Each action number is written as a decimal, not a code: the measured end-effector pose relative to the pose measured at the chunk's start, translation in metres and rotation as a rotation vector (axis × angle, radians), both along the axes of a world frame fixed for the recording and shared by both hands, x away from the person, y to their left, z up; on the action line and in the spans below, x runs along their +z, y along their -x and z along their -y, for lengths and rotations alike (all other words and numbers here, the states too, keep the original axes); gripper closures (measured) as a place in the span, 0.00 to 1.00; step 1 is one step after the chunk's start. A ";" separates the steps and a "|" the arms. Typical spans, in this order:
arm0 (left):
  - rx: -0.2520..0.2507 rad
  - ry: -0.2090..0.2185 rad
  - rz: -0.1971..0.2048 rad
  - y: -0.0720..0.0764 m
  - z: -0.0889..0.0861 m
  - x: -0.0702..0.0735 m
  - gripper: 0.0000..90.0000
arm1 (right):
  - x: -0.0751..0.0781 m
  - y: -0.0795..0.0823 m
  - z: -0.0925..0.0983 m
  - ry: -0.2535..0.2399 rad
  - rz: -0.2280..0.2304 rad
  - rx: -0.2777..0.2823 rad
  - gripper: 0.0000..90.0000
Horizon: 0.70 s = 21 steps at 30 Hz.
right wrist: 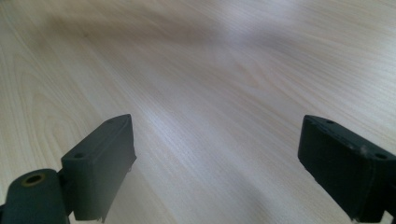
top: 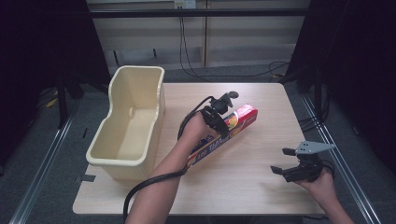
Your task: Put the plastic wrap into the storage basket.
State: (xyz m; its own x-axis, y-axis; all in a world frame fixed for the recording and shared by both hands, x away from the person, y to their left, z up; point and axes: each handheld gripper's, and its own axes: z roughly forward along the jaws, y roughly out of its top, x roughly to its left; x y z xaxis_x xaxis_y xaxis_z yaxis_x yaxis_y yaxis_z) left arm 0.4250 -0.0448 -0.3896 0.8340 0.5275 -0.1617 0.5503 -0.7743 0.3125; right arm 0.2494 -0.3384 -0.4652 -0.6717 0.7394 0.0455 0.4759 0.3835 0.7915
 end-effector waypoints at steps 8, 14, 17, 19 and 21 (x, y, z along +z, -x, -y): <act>0.013 -0.006 -0.005 0.001 -0.008 0.021 0.45 | 0.000 0.000 0.000 -0.003 -0.004 -0.001 0.12; 0.043 0.005 -0.008 0.000 -0.017 0.035 0.45 | 0.000 0.000 0.000 -0.002 -0.003 -0.005 0.12; 0.061 0.004 -0.020 0.000 -0.021 0.044 0.45 | 0.000 0.000 0.000 -0.004 -0.006 -0.003 0.12; 0.057 0.004 -0.012 0.000 -0.024 0.049 0.45 | 0.000 0.000 0.000 -0.002 -0.007 -0.005 0.12; 0.065 0.003 -0.019 -0.001 -0.026 0.051 0.45 | 0.000 0.000 0.000 -0.003 -0.003 -0.007 0.12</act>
